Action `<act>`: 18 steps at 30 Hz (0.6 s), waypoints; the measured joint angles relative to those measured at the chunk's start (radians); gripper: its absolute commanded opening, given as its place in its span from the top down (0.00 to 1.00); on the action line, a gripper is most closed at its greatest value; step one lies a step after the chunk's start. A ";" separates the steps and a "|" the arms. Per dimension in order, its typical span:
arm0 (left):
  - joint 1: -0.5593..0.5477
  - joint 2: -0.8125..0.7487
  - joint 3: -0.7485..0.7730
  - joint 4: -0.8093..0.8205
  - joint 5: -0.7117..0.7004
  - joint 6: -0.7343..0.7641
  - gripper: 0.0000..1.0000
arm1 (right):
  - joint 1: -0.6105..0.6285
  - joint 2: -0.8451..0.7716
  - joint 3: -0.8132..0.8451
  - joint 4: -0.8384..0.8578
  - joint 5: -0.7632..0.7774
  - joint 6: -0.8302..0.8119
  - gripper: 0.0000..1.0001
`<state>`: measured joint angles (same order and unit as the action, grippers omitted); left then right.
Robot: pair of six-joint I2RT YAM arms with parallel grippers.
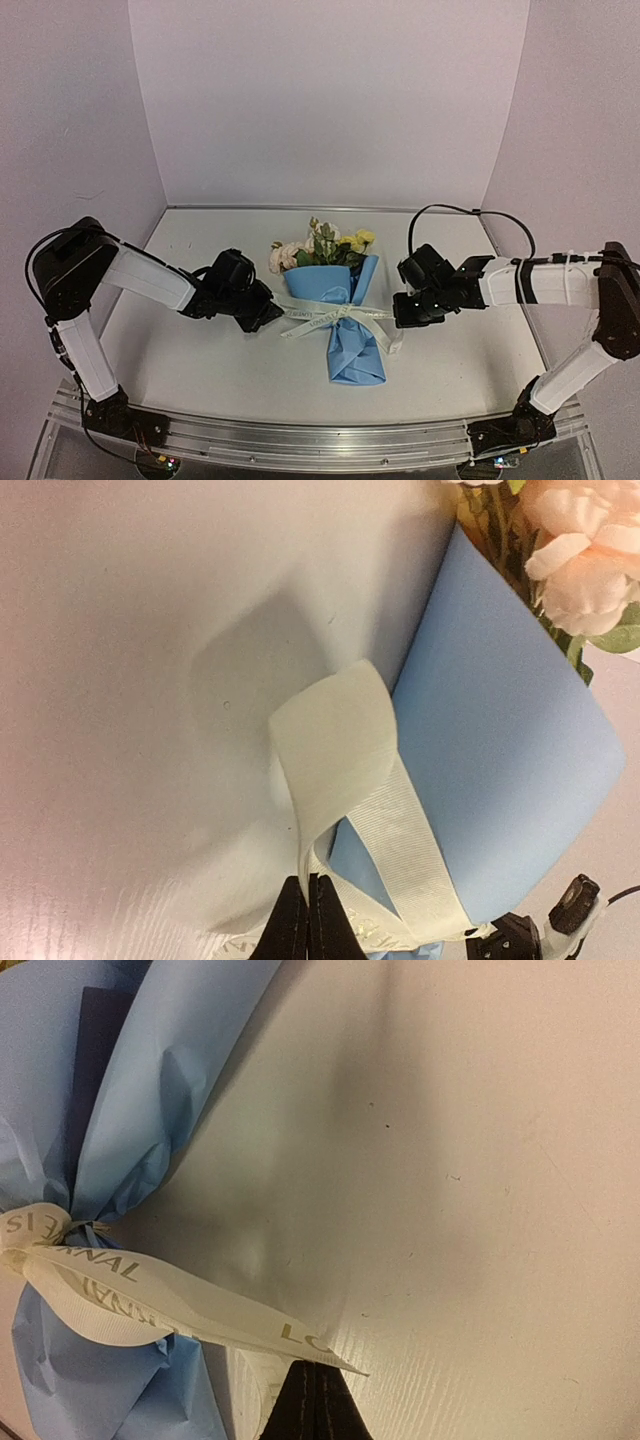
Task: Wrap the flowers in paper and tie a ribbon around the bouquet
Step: Tie the half-tied ribbon around the folded bouquet.
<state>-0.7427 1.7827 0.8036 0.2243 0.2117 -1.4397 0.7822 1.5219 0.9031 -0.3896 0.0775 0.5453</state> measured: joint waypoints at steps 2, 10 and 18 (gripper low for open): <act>0.007 -0.019 0.000 -0.024 -0.006 0.044 1.00 | 0.000 0.000 0.000 -0.003 0.008 0.009 1.00; 0.036 -0.060 -0.001 -0.085 -0.006 0.195 1.00 | 0.000 0.012 0.004 -0.015 0.016 0.043 1.00; 0.091 -0.118 -0.042 -0.096 -0.005 0.262 1.00 | 0.000 0.059 0.015 -0.030 0.013 0.057 1.00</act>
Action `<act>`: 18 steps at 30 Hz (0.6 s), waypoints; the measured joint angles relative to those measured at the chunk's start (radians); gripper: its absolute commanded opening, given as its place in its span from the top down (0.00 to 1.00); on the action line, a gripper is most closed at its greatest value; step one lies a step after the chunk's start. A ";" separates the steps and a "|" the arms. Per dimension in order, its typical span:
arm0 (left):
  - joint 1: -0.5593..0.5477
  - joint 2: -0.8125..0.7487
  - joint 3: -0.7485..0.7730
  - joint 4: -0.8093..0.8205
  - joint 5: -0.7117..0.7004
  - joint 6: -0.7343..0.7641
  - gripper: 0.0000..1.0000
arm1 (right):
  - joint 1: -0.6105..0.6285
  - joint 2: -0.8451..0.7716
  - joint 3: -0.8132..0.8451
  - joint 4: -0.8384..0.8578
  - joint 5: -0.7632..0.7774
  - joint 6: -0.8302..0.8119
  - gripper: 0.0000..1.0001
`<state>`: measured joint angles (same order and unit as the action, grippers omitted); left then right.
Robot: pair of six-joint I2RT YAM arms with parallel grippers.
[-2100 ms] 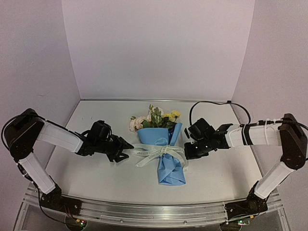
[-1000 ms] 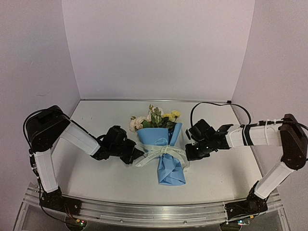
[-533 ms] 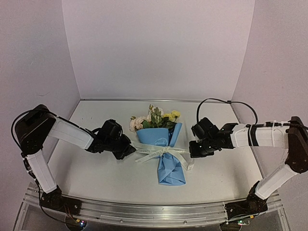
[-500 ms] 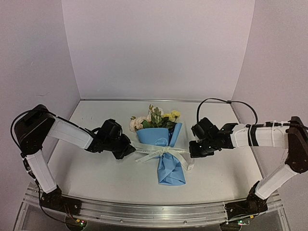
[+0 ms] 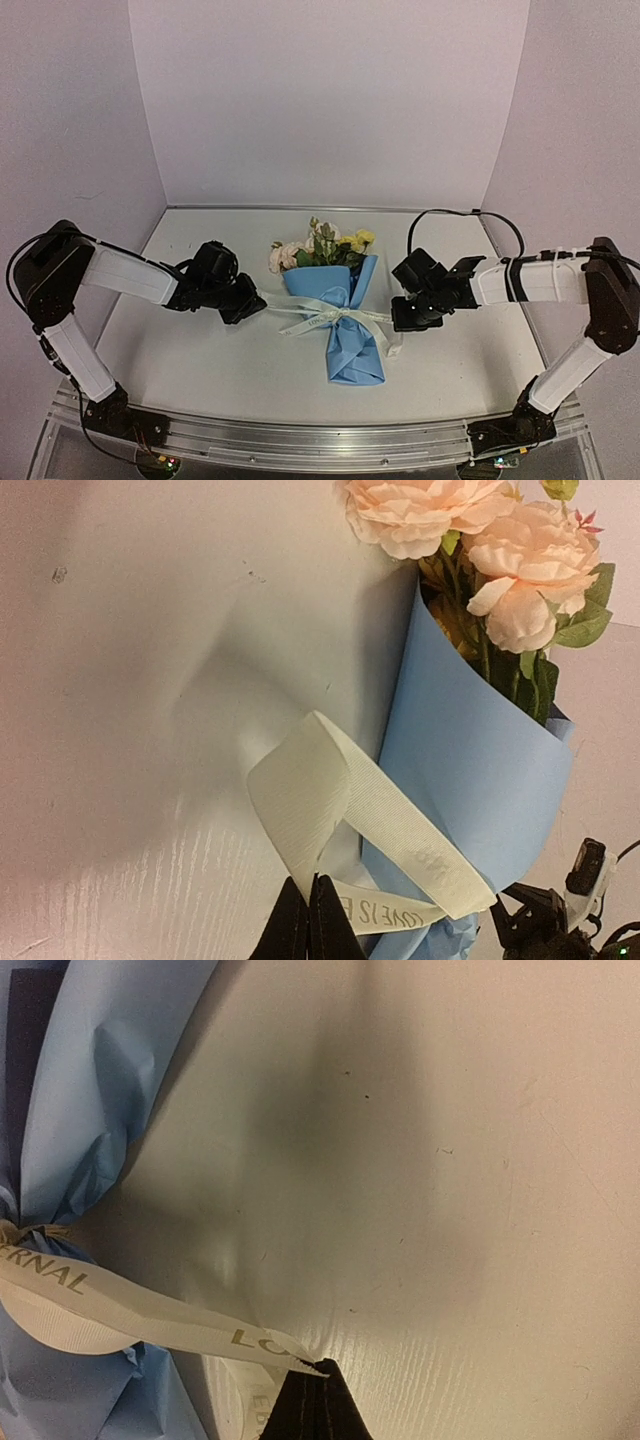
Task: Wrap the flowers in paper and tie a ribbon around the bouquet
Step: Tie the half-tied ribbon around the folded bouquet.
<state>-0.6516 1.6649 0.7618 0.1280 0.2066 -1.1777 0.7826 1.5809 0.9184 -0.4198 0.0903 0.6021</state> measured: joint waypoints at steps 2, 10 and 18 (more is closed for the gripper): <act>0.007 -0.010 -0.007 0.001 0.000 0.006 1.00 | 0.000 0.006 0.000 0.001 -0.005 0.000 1.00; 0.041 -0.017 -0.051 0.000 0.000 0.022 1.00 | -0.002 0.009 -0.003 0.003 -0.005 0.008 1.00; 0.048 -0.022 -0.054 0.001 0.006 0.027 1.00 | -0.010 0.009 -0.022 0.013 -0.002 0.038 1.00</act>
<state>-0.6041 1.6424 0.7082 0.1291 0.2123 -1.1507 0.7726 1.5894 0.8962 -0.4068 0.0887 0.6400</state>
